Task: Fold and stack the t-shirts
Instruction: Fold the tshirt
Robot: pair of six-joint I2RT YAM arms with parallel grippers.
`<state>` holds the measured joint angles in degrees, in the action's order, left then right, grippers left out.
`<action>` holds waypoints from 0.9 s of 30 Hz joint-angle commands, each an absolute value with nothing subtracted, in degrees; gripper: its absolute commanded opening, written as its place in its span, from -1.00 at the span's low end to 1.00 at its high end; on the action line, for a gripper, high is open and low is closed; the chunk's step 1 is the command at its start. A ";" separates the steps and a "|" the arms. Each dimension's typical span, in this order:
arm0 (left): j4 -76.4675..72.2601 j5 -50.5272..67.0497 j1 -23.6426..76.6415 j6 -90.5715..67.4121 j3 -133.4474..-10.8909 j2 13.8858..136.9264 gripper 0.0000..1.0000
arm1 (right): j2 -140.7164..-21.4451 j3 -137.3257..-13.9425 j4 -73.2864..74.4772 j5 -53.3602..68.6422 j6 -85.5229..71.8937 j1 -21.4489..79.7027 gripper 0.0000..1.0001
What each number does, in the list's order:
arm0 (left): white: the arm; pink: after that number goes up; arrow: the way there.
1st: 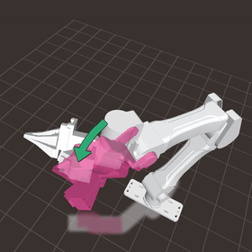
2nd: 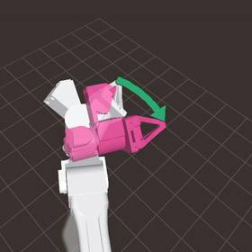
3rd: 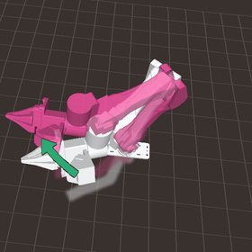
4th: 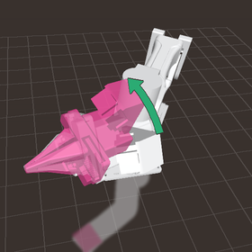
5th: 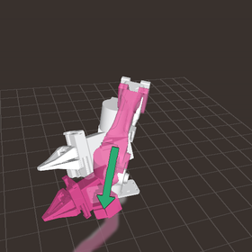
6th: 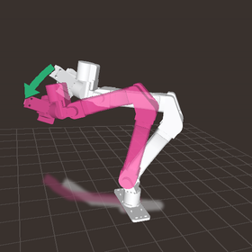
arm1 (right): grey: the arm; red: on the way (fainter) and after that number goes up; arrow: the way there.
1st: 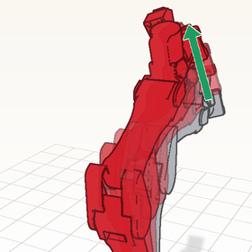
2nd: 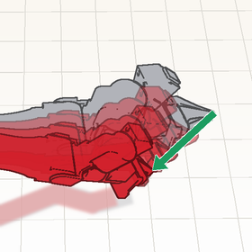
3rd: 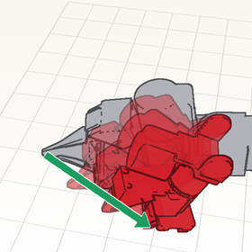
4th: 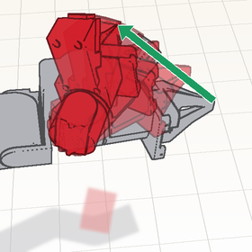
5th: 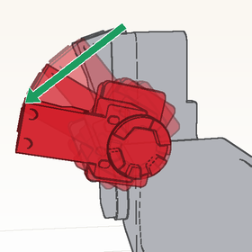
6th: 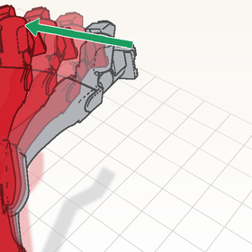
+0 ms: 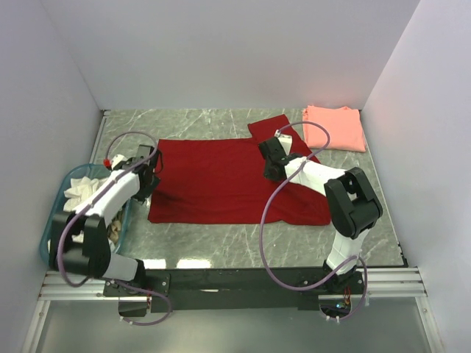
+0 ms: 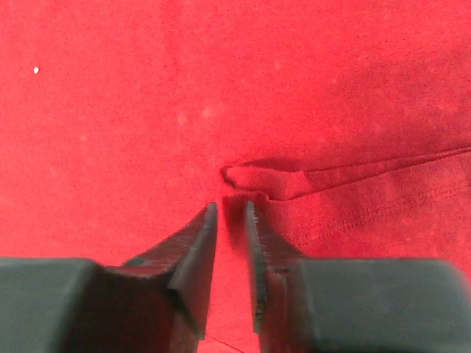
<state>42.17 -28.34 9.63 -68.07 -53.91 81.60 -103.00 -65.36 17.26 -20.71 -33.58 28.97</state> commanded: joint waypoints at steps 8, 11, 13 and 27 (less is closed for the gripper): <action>46.06 -30.41 13.80 -73.73 -44.84 72.07 0.06 | -95.03 -65.75 19.16 -19.42 -33.75 28.56 -0.09; 45.09 -30.06 14.50 -74.53 -42.90 72.16 0.05 | -91.95 -63.29 18.81 -17.93 -34.71 28.04 -0.08; 43.69 -29.62 14.94 -74.71 -41.75 72.16 0.05 | -90.18 -60.92 18.28 -16.09 -35.33 27.69 -0.08; 34.55 -27.95 15.03 -72.16 -36.13 71.54 -0.05 | -77.44 -42.81 12.31 -4.75 -41.04 21.01 -0.07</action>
<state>37.98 -28.23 14.79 -72.88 -37.43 73.14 -80.58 -44.84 15.68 -7.73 -38.85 22.83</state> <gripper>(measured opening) 0.490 0.467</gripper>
